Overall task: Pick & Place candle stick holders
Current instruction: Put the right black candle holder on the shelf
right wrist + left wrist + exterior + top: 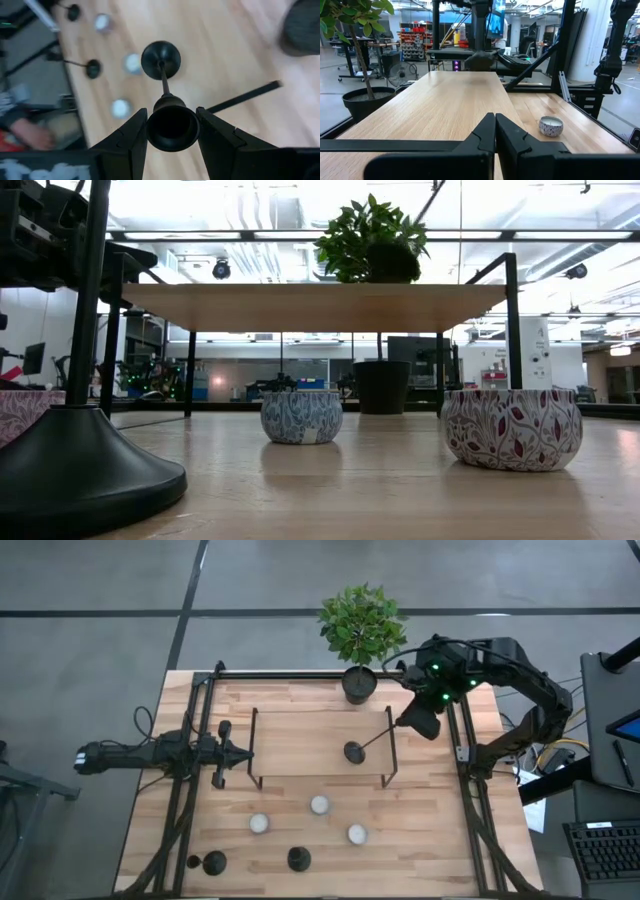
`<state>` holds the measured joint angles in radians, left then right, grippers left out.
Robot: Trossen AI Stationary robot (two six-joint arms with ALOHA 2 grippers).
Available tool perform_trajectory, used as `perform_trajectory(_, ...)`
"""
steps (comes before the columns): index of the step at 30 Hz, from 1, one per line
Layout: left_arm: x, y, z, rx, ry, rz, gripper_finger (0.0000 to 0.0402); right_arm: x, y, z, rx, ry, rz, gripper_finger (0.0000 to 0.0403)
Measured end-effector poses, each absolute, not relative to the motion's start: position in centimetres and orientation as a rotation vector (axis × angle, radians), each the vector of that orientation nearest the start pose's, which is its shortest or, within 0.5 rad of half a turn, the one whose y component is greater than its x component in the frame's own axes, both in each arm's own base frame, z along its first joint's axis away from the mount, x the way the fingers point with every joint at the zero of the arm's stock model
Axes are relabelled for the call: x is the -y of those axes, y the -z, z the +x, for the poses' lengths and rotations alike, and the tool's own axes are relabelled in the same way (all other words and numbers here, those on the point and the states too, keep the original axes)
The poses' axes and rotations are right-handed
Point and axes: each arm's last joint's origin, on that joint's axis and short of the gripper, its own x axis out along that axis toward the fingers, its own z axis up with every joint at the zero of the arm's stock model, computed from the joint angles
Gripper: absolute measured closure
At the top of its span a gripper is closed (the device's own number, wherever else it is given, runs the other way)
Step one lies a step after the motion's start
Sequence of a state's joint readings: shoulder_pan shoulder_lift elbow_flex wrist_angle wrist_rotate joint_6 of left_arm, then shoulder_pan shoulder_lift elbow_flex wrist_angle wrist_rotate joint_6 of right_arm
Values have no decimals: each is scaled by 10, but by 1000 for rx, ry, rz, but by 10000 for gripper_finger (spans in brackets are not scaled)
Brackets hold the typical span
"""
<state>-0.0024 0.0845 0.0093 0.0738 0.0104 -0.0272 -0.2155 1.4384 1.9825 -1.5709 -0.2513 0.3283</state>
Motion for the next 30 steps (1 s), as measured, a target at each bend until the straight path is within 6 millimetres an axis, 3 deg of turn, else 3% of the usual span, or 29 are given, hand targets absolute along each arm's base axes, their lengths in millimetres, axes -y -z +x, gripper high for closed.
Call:
perform_trajectory(7,1,-167,102,-2,12,-27,392,13,-466,208,-1015,74,623,261)
perform_trajectory(17,1,-167,102,-2,12,-27,392,-46,-459,207,-1144,47,747,261)
perform_trajectory(22,1,-167,102,-2,12,-27,392,-76,-440,205,-1264,124,812,261)
perform_trajectory(30,1,-167,102,-2,12,-27,392,-115,-394,198,-1468,295,821,261)
